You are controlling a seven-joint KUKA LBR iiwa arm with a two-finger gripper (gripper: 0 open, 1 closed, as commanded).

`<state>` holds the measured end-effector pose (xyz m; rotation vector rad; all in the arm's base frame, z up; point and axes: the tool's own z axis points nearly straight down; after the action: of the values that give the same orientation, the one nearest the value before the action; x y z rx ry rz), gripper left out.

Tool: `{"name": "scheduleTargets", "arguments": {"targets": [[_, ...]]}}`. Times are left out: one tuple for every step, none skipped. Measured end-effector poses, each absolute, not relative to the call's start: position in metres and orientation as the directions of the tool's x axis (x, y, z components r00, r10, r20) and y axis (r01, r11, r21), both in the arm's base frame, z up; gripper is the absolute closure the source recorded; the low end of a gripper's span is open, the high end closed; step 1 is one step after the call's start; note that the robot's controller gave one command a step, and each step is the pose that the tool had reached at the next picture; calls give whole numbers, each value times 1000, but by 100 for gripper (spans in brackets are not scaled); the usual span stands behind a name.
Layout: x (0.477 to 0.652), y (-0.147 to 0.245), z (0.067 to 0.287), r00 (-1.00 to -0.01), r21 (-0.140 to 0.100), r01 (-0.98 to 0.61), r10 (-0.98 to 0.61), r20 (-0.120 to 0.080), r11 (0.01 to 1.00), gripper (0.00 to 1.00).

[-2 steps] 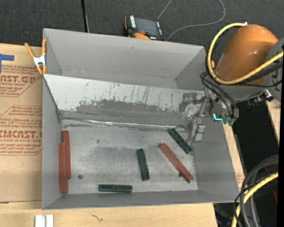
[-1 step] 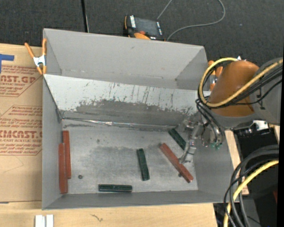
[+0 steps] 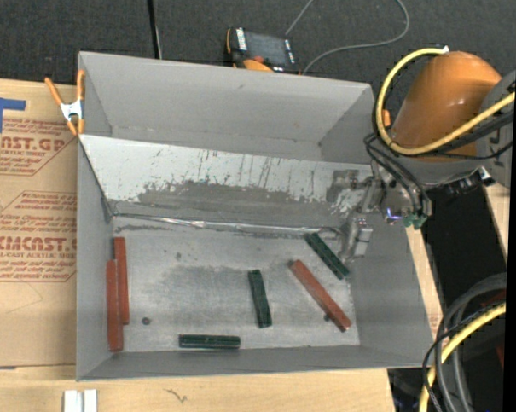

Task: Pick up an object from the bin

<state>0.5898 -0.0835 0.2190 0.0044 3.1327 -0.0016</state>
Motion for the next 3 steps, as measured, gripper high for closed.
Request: {"name": "scheduleTargets", "arguments": {"targets": [[537, -92, 151, -1000, 1, 23, 23, 8, 1000, 0], [557, -154, 66, -1000, -1, -25, -25, 0, 1000, 0], [581, -73, 71, -998, 3, -65, -65, -5, 998, 0]]}}
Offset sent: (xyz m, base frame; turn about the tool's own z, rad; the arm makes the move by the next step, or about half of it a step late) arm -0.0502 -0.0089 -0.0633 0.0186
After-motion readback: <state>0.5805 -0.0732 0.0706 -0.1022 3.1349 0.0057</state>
